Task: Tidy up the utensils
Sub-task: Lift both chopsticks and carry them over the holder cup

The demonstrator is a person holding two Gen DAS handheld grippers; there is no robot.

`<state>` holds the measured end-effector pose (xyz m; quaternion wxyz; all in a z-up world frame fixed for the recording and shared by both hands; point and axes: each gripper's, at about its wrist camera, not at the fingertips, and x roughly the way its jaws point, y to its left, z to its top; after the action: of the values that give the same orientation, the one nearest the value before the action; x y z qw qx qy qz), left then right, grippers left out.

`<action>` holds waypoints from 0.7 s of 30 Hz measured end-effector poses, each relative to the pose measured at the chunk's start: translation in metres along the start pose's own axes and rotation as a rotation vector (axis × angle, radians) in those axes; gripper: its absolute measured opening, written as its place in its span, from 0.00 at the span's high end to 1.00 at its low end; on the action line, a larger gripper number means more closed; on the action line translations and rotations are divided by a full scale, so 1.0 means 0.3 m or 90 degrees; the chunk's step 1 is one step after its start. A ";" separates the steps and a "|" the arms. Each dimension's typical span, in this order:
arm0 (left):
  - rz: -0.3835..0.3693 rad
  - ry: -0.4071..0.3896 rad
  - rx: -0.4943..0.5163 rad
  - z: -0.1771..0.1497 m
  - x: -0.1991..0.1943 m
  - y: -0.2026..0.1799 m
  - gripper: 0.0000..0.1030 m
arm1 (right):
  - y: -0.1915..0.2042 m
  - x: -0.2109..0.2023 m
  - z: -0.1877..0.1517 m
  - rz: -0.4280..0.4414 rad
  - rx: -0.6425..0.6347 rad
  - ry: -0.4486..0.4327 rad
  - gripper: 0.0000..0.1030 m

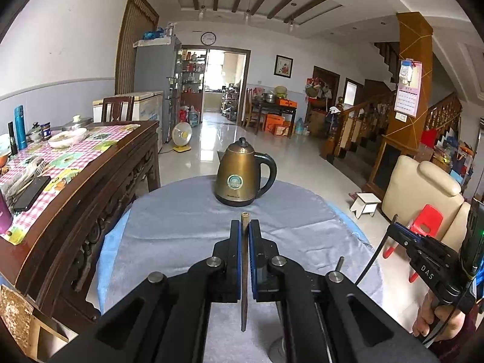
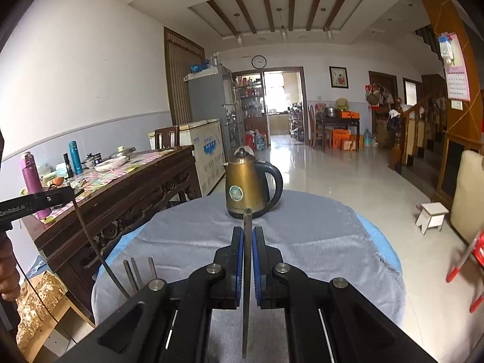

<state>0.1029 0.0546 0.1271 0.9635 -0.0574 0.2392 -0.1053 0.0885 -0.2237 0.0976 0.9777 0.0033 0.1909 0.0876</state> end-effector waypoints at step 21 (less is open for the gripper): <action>-0.050 -0.030 0.018 0.046 -0.107 -0.108 0.96 | 0.089 -0.171 0.104 0.031 -0.039 -0.067 0.94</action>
<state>0.0760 0.0314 0.1591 0.9647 -0.0555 0.2126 -0.1451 0.0490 -0.2054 0.1468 0.9835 -0.0174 0.1365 0.1171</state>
